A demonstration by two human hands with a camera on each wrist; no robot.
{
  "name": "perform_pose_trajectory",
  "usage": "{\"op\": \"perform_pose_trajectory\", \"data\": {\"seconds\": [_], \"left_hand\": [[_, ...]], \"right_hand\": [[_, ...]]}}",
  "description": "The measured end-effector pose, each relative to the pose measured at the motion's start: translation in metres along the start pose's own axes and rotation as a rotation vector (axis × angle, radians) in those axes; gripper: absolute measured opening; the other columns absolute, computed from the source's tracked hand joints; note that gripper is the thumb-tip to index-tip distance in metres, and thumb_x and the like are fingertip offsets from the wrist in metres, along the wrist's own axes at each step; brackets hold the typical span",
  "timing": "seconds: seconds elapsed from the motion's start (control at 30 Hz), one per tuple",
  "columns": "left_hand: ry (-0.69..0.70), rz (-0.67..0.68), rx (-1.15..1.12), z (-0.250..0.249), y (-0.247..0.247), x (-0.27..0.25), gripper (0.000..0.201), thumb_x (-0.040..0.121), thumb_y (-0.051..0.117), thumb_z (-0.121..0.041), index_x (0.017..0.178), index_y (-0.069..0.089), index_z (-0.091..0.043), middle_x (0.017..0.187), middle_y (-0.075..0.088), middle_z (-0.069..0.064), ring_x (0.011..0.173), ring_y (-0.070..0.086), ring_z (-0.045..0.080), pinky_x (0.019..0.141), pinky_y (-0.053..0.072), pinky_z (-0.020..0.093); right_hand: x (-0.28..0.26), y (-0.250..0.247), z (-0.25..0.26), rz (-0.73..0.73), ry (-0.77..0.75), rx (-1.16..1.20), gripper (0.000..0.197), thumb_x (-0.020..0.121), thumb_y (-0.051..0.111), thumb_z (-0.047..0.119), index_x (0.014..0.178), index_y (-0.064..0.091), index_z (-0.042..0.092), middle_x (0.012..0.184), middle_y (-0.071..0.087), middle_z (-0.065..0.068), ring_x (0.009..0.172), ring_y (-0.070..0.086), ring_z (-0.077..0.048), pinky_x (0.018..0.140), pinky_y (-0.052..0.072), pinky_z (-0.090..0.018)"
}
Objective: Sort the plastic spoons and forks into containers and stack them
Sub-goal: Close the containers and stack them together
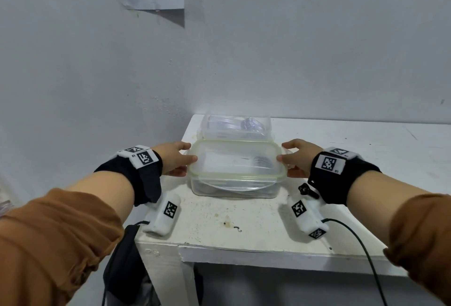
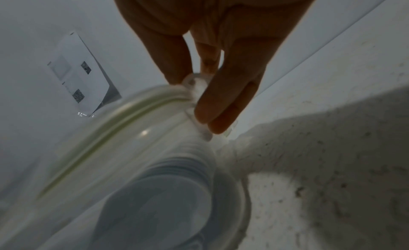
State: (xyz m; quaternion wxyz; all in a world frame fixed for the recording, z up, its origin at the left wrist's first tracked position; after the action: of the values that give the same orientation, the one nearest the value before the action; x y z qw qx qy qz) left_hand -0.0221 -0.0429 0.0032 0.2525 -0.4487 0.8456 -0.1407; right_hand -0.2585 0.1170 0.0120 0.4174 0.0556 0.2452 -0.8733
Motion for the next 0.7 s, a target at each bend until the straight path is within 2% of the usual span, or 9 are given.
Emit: {"op": "perform_pose_trajectory", "data": {"seconds": [0.1, 0.2, 0.3, 0.37, 0.47, 0.53, 0.57, 0.63, 0.7], "left_hand": [[0.01, -0.007, 0.074, -0.001, 0.0, -0.001, 0.054, 0.093, 0.057, -0.02, 0.143, 0.035, -0.016, 0.113, 0.056, 0.007, 0.092, 0.055, 0.018, 0.068, 0.05, 0.021], [0.015, -0.002, 0.15, -0.004, 0.0, -0.002, 0.056, 0.093, 0.056, -0.024, 0.144, 0.033, -0.018, 0.129, 0.051, 0.008, 0.099, 0.052, 0.017, 0.07, 0.048, 0.02], [0.017, -0.004, 0.23, -0.006, -0.001, -0.003, 0.056, 0.093, 0.055, -0.027, 0.144, 0.033, -0.019, 0.132, 0.05, 0.007, 0.101, 0.05, 0.016, 0.077, 0.05, 0.026], [0.014, -0.003, 0.277, -0.007, -0.002, -0.003, 0.056, 0.093, 0.056, -0.029, 0.144, 0.034, -0.02, 0.133, 0.049, 0.007, 0.105, 0.05, 0.017, 0.084, 0.047, 0.027], [0.01, 0.008, 0.322, -0.009, -0.003, -0.004, 0.056, 0.093, 0.055, -0.03, 0.144, 0.034, -0.021, 0.136, 0.047, 0.007, 0.119, 0.048, 0.02, 0.087, 0.046, 0.026], [0.007, 0.023, 0.335, -0.009, -0.004, -0.003, 0.055, 0.093, 0.054, -0.03, 0.144, 0.034, -0.021, 0.136, 0.047, 0.007, 0.122, 0.046, 0.02, 0.089, 0.047, 0.027], [0.006, 0.029, 0.334, -0.009, -0.004, -0.003, 0.055, 0.093, 0.054, -0.03, 0.144, 0.035, -0.021, 0.136, 0.047, 0.008, 0.123, 0.046, 0.021, 0.09, 0.047, 0.028], [0.009, 0.032, 0.336, -0.009, -0.004, -0.003, 0.054, 0.093, 0.055, -0.03, 0.143, 0.036, -0.022, 0.135, 0.047, 0.008, 0.123, 0.047, 0.021, 0.092, 0.047, 0.028], [0.011, 0.034, 0.345, -0.01, -0.004, -0.003, 0.053, 0.093, 0.054, -0.03, 0.143, 0.036, -0.022, 0.135, 0.047, 0.008, 0.123, 0.047, 0.021, 0.095, 0.046, 0.029]], "right_hand": [[-0.002, 0.001, 0.0, 0.008, 0.019, -0.006, 0.049, 0.087, 0.064, 0.011, 0.132, 0.046, 0.013, 0.083, 0.055, -0.006, 0.068, 0.06, -0.018, 0.054, 0.055, -0.028], [-0.005, 0.003, 0.002, 0.011, 0.018, -0.077, 0.046, 0.09, 0.062, 0.017, 0.133, 0.047, 0.012, 0.089, 0.058, -0.007, 0.076, 0.061, -0.021, 0.065, 0.058, -0.036], [-0.011, 0.001, 0.011, -0.032, -0.074, -0.504, 0.041, 0.092, 0.058, 0.03, 0.124, 0.056, 0.005, 0.11, 0.062, -0.012, 0.097, 0.062, -0.027, 0.088, 0.053, -0.04], [-0.014, 0.003, 0.017, -0.04, -0.109, -0.679, 0.043, 0.094, 0.052, 0.034, 0.119, 0.061, 0.0, 0.118, 0.062, -0.015, 0.104, 0.062, -0.028, 0.095, 0.048, -0.037], [-0.01, 0.006, 0.02, -0.019, -0.116, -0.801, 0.039, 0.096, 0.047, 0.035, 0.098, 0.066, 0.002, 0.093, 0.065, -0.009, 0.083, 0.06, -0.02, 0.085, 0.048, -0.029], [-0.004, 0.006, 0.018, -0.025, -0.097, -0.633, 0.024, 0.093, 0.055, 0.029, 0.078, 0.061, 0.012, 0.077, 0.061, -0.004, 0.066, 0.057, -0.016, 0.071, 0.05, -0.025], [-0.003, 0.006, 0.016, -0.03, -0.087, -0.574, 0.02, 0.091, 0.058, 0.026, 0.076, 0.06, 0.013, 0.077, 0.062, -0.005, 0.063, 0.056, -0.015, 0.068, 0.052, -0.024], [-0.002, 0.006, 0.012, -0.016, -0.082, -0.53, 0.026, 0.092, 0.057, 0.024, 0.094, 0.068, 0.001, 0.094, 0.07, -0.014, 0.072, 0.058, -0.019, 0.084, 0.054, -0.034], [0.0, 0.007, 0.008, -0.023, -0.068, -0.441, 0.034, 0.092, 0.058, 0.022, 0.111, 0.064, -0.006, 0.107, 0.068, -0.02, 0.081, 0.058, -0.022, 0.094, 0.05, -0.041]]}}
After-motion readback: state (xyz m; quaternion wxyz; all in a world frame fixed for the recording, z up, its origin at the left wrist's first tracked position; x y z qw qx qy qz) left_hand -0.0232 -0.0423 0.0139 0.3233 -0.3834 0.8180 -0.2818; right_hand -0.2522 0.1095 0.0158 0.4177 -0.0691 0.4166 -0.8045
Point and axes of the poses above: each hand's wrist, its own x-axis towards the middle knuckle, its own y-axis out of the palm, z = x × y, the point moved 1 cm from there along x, towards the middle knuckle
